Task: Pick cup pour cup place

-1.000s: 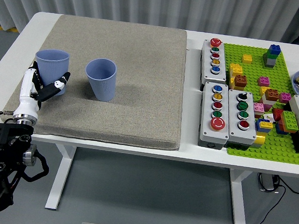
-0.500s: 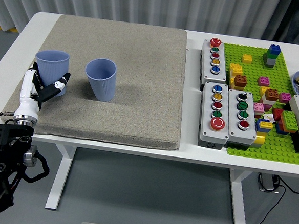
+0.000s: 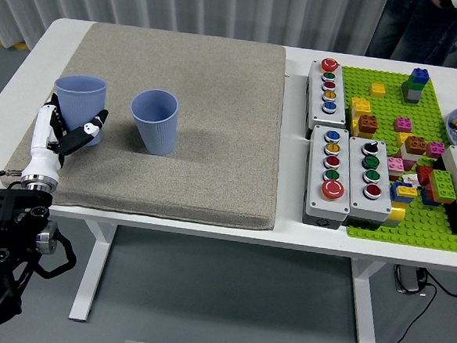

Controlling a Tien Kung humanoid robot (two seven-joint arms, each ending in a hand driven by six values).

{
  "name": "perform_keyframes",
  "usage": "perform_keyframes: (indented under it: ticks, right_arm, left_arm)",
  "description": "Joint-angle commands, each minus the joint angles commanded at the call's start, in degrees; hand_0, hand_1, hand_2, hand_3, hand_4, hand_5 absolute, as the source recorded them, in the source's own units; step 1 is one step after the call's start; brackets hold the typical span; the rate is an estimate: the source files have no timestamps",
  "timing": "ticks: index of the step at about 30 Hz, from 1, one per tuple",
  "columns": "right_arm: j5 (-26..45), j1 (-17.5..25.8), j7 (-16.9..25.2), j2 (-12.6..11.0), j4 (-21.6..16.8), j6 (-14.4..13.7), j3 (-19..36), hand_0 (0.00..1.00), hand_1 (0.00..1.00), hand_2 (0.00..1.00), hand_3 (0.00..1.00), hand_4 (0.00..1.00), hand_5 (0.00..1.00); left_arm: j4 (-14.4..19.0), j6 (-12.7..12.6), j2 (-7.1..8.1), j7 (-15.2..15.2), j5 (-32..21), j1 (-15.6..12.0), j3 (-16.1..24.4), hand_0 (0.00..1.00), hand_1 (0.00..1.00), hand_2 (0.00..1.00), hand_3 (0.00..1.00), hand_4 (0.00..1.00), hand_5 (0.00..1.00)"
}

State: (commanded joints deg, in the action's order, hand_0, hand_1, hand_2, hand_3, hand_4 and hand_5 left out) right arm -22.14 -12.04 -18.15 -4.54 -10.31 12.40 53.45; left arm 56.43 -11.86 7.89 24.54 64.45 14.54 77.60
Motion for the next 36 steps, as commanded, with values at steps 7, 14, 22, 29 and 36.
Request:
perform_keyframes:
  ticks: [7,14,22,29,36]
  right_arm:
    - [0.19,-0.12,0.04,-0.04,0.00,-0.02,-0.13,0.747,0.699,0.751,0.605,0.118,0.264]
    - [0.21,-0.06,0.02,-0.03,0.00,-0.02,-0.17,0.747,0.699,0.751,0.605,0.119,0.264]
    - [0.09,0.09,0.01,-0.01,0.00,0.02,-0.15,0.747,0.699,0.751,0.605,0.119,0.265]
    - [0.27,0.05,0.03,0.01,0.00,-0.01,-0.24,0.747,0.699,0.751,0.606,0.119,0.266]
    - [0.33,-0.01,0.06,-0.01,0.00,-0.01,-0.29,0.747,0.700,0.751,0.605,0.118,0.267]
  left_arm:
    - [-0.43,-0.05,-0.09,-0.16,0.44,0.25,-0.26,0.514,0.571,0.731,0.570,0.463,0.094]
    - [-0.37,-0.09,-0.15,-0.07,0.62,0.18,-0.33,0.519,0.571,0.732,0.570,0.463,0.092]
    - [-0.46,-0.06,-0.10,-0.20,0.83,-0.01,-0.41,0.518,0.571,0.731,0.570,0.465,0.094]
    - [-0.62,-0.04,-0.10,-0.23,0.91,-0.03,-0.53,0.523,0.575,0.731,0.571,0.468,0.093]
    - [-1.01,-0.08,-0.08,-0.27,1.27,0.04,-0.42,0.526,0.576,0.738,0.576,0.475,0.095]
